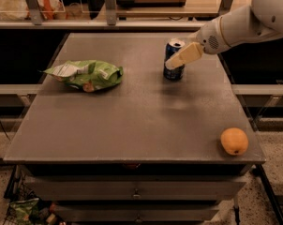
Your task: Move pepsi can near green rice chip bag
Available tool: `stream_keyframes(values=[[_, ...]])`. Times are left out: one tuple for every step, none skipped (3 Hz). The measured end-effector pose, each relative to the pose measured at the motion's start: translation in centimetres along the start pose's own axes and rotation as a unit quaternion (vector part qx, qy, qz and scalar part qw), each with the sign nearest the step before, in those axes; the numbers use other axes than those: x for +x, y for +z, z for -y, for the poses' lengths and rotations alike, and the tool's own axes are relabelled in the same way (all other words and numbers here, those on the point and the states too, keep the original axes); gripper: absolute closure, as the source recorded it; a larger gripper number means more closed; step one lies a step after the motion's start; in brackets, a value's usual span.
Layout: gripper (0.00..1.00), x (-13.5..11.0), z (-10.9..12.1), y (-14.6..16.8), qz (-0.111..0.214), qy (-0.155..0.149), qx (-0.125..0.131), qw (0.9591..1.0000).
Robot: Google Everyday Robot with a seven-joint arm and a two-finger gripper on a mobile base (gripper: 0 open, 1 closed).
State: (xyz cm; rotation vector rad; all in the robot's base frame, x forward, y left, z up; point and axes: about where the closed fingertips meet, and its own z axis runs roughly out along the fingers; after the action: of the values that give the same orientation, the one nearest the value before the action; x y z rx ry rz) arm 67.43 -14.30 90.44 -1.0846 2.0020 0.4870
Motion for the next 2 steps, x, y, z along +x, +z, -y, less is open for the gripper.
stream_keyframes(values=[[0.39, 0.1, -0.17, 0.62, 0.005, -0.006, -0.007, 0.9999], [0.62, 0.04, -0.46, 0.81, 0.005, -0.012, -0.009, 0.9999]])
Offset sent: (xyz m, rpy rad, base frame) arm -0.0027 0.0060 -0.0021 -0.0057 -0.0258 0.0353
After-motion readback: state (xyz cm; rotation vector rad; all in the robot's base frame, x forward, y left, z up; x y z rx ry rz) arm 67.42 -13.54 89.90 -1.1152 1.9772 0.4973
